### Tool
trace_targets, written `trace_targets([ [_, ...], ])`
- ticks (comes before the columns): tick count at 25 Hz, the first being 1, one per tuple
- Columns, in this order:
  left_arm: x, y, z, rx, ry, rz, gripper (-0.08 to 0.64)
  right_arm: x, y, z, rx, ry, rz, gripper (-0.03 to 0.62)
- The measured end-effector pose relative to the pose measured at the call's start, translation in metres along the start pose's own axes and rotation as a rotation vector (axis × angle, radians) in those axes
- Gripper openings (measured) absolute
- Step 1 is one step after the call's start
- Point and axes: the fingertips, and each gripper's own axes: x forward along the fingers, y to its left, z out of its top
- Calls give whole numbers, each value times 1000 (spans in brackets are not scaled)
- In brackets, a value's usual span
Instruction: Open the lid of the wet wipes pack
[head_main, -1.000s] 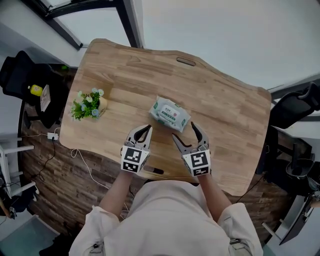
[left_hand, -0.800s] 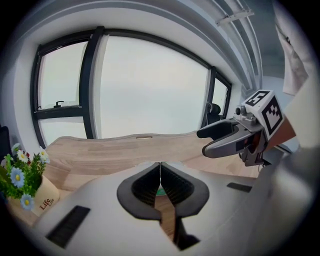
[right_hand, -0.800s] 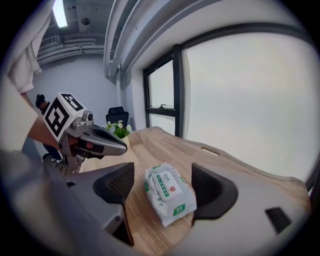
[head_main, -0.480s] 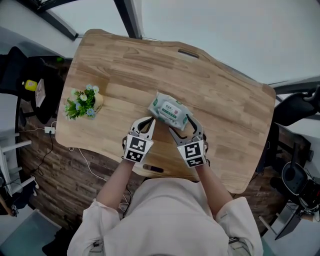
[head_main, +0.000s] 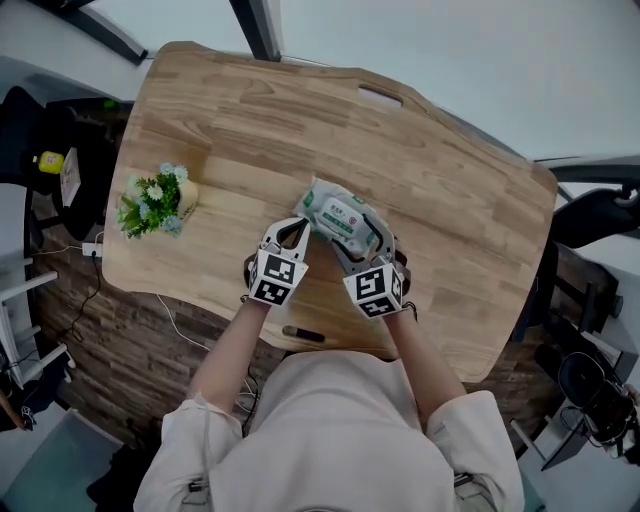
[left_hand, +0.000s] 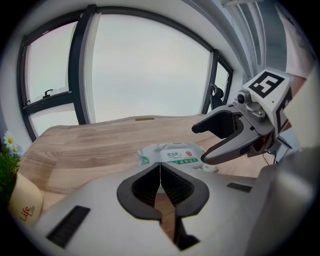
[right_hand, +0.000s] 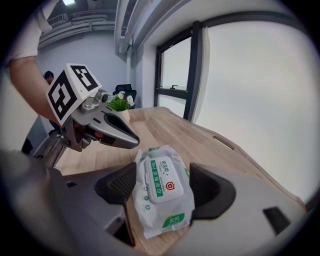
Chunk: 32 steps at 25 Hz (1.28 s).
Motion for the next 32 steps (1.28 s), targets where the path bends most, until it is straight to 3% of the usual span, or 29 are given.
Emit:
trace_targets([
  [13, 38, 8, -19, 14, 64, -18, 21, 41, 0, -11, -120, 80, 19, 327],
  [32, 40, 7, -20, -12, 34, -16, 21, 46, 0, -17, -124, 121, 15, 322],
])
